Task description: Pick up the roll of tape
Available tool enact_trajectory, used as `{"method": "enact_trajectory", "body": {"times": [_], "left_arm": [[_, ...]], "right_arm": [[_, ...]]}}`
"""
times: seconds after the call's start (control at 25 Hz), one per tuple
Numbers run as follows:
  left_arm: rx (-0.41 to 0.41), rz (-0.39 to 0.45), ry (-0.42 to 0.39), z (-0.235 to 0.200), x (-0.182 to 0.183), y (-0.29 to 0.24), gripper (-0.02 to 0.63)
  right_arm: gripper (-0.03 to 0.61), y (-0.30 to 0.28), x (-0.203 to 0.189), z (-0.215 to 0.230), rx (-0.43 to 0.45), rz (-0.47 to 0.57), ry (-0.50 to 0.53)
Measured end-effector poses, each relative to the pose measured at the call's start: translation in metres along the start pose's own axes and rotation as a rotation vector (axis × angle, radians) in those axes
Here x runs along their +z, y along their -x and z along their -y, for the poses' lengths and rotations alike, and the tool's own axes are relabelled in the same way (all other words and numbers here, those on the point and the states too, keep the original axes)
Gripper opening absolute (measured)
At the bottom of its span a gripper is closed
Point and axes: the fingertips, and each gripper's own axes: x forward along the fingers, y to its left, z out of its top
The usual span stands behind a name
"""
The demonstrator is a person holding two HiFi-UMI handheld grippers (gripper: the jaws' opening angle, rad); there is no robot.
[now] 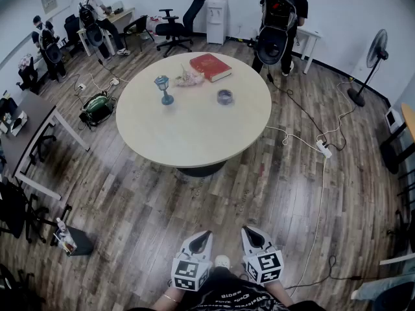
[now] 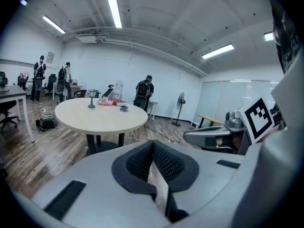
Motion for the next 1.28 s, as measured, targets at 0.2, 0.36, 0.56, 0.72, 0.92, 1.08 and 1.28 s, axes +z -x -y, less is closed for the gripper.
{"method": "enact_trajectory", "body": {"times": [0.2,0.36,0.56,0.72,0.92,1.08,1.28], "left_arm": [[0.024,-0.002,0.004,-0.010,-0.001,0.022,0.021],[0.031,0.008,0.007,-0.012,0.000,0.025,0.021],[0.048,0.023,0.014,-0.018,0.000,0.029,0.021],[0.046,0.045,0.028,-0.020,0.003,0.031,0.025],[0.010,0.046,0.039,-0.015,0.006,0.035,0.219],[-0.014,0.044,0.024,-0.015,0.006,0.038,0.280],[-0.049,0.034,-0.008,-0.023,0.004,0.050,0.293]], "right_arm": [[0.005,0.009,-0.004,-0.023,0.002,-0.003,-0.002],[0.005,0.009,-0.001,-0.021,-0.005,0.004,0.001],[0.008,0.012,0.001,-0.013,-0.044,0.037,-0.060],[0.198,0.014,-0.002,-0.013,-0.023,0.032,-0.072],[0.323,0.017,-0.001,-0.018,-0.012,0.031,-0.067],[0.359,0.015,-0.002,-0.024,-0.022,0.029,-0.052],[0.364,0.014,0.001,-0.035,-0.057,0.042,-0.041]]}}
